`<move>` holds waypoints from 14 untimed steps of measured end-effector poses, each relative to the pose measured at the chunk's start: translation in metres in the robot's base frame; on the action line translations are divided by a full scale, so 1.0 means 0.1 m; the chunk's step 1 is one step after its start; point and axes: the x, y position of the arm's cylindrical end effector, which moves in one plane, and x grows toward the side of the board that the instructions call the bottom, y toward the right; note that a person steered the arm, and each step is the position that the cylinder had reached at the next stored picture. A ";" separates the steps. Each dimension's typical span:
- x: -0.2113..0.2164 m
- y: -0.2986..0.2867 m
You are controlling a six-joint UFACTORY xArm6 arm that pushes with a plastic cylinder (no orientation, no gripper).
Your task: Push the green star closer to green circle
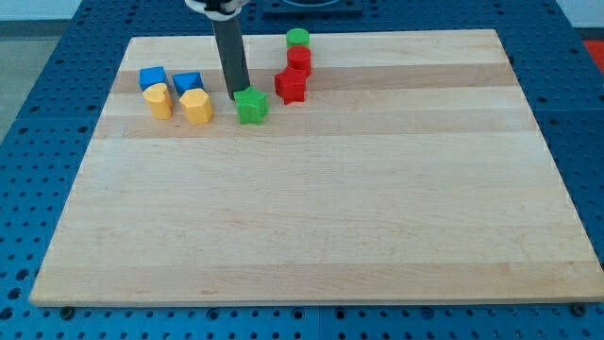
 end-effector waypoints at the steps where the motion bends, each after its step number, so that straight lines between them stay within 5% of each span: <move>1: 0.07 -0.15; 3: 0.22 0.42; 5: 0.32 -0.20; 7: 0.69 0.41; 14: 0.30 0.28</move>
